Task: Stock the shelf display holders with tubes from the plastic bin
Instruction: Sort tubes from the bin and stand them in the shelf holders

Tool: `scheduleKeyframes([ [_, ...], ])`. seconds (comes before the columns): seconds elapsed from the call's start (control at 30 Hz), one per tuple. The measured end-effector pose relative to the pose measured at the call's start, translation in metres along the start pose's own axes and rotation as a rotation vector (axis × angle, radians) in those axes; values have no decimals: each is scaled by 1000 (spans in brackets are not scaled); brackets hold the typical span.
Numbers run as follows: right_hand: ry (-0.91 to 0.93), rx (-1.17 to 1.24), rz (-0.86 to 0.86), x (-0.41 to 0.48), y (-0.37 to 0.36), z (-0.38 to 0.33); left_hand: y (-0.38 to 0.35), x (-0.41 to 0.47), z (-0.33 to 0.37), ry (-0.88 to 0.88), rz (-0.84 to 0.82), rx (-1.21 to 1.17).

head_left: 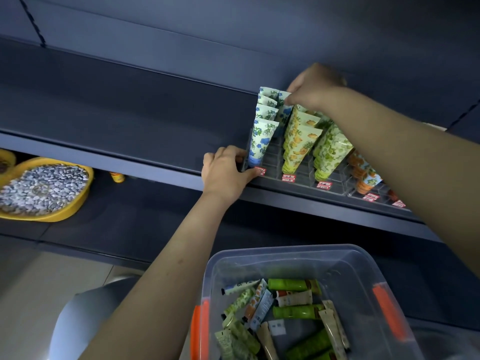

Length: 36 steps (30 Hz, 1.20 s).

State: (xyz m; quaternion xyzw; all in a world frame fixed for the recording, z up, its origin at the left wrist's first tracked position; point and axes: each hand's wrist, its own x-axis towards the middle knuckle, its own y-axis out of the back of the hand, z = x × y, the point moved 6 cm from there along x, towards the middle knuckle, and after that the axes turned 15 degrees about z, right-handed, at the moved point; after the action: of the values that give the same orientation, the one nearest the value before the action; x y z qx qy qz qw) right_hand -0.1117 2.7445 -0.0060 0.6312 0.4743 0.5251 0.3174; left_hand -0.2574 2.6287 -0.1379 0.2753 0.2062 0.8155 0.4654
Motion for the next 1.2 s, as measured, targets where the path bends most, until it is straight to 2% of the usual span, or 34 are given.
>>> scheduleKeyframes([
  [0.17,1,78,-1,3,5,0,1,-1,2,-1,-41,6],
  [0.37,28,160,-4,-5,29,-3,18,6,3,158,-312,-244],
  [0.47,103,237,8,-23,54,-5,43,9,22,99,-238,-254],
  [0.63,243,253,63,-74,102,-6,80,-5,80,-182,-48,-149],
  [0.9,314,251,170,-157,163,25,113,-64,127,-464,198,-55],
  [1.07,276,207,216,-201,159,62,111,-108,137,-542,205,-63],
  [1.2,199,291,191,-243,126,100,85,-140,121,-534,128,-66],
])
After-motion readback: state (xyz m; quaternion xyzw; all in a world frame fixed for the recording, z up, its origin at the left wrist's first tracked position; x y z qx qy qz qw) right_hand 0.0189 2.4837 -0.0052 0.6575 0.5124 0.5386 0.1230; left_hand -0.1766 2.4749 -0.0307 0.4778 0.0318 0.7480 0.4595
